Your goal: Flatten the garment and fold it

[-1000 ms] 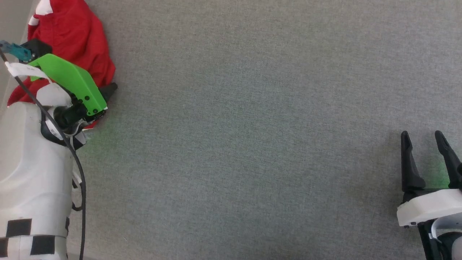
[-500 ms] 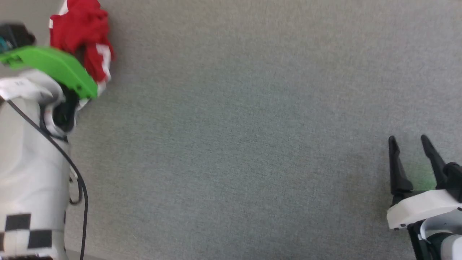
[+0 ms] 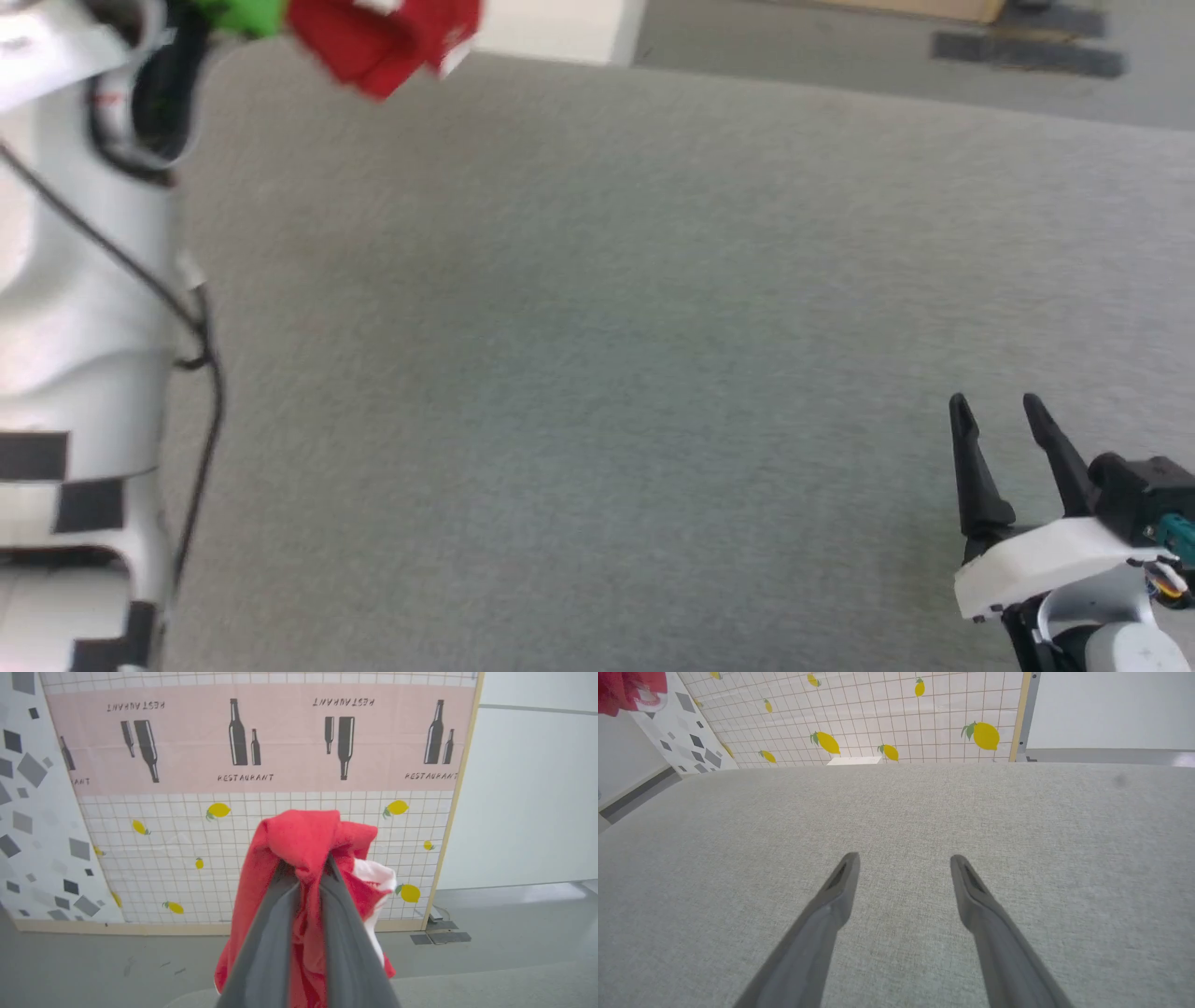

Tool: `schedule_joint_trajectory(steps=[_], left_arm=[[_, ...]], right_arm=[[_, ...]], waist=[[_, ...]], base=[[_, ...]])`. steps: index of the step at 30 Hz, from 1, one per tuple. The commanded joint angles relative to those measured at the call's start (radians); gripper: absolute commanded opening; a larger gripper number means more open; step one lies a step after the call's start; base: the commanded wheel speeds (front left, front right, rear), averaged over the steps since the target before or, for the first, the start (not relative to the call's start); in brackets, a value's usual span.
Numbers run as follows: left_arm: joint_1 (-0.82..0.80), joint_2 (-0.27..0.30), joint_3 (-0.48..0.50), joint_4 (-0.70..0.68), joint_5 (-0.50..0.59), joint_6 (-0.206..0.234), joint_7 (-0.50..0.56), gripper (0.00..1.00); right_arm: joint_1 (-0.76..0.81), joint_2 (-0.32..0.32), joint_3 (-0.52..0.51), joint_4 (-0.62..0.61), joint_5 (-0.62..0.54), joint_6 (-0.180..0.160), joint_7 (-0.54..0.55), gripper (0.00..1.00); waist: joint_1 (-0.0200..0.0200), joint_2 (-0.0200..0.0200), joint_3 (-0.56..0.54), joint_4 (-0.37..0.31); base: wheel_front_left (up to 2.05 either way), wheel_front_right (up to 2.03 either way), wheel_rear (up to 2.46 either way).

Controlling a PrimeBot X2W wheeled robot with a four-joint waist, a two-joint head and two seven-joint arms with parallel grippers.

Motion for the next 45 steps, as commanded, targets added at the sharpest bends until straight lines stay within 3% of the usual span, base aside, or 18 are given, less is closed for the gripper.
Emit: schedule_joint_trajectory(steps=[1,8,15,22,26,27,28,31,35,40,45], left_arm=[[-0.021,-0.024,-0.023,-0.015,-0.01,-0.008,0.007,0.0],[0.025,-0.124,-0.128,-0.02,-0.068,-0.016,0.028,0.0],[0.212,-0.246,-0.278,0.08,-0.138,-0.019,0.009,0.0],[0.39,-0.275,-0.496,0.195,-0.278,-0.019,0.038,0.0],[0.451,-0.275,-0.633,0.247,-0.358,0.027,0.107,0.0],[0.461,-0.275,-0.652,0.257,-0.382,0.042,0.128,0.27],[0.466,-0.275,-0.677,0.263,-0.405,0.056,0.152,1.0],[0.47,-0.275,-0.708,0.254,-0.483,0.073,0.192,1.0],[0.443,-0.275,-0.683,0.209,-0.593,0.087,0.161,1.0],[0.395,-0.276,-0.58,0.179,-0.68,0.085,0.037,1.0],[0.369,-0.217,-0.504,0.178,-0.629,0.065,-0.141,1.0]], right_arm=[[-0.005,0.0,0.0,0.012,0.009,-0.001,-0.014,1.0],[-0.006,0.0,-0.004,0.06,0.029,-0.001,-0.045,1.0],[-0.002,0.0,-0.005,0.076,0.026,-0.001,-0.051,1.0],[-0.005,0.0,-0.001,0.08,0.031,-0.001,-0.054,1.0],[-0.004,0.0,0.003,0.085,0.036,-0.001,-0.057,1.0],[-0.003,0.0,0.004,0.086,0.036,-0.001,-0.058,1.0],[-0.001,0.0,0.002,0.088,0.037,-0.001,-0.059,1.0],[0.007,0.0,-0.006,0.091,0.038,-0.001,-0.06,1.0],[0.019,0.0,-0.014,0.096,0.038,-0.001,-0.06,1.0],[0.033,0.0,-0.024,0.096,0.04,-0.001,-0.057,1.0],[0.046,0.0,-0.026,0.091,0.045,-0.001,-0.047,1.0]], waist=[[0.0,0.0,-0.075,-0.093],[0.0,0.0,-0.115,-0.195],[0.0,0.0,-0.108,-0.273],[0.0,0.0,-0.098,-0.327],[0.0,0.0,-0.1,-0.341],[0.0,0.0,-0.102,-0.342],[0.0,0.0,-0.104,-0.342],[0.0,0.0,-0.114,-0.332],[0.0,0.0,-0.138,-0.304],[0.0,0.0,-0.173,-0.255],[0.0,0.0,-0.2,-0.21]], base=[[0.0,0.0,0.0],[0.0,0.0,0.0],[0.0,0.0,0.0],[0.0,0.0,0.0],[0.0,0.0,0.0],[0.0,0.0,0.0],[0.0,0.0,0.0],[0.0,0.0,0.0],[0.0,0.0,0.0],[0.0,0.0,0.0],[0.0,0.0,0.0]])
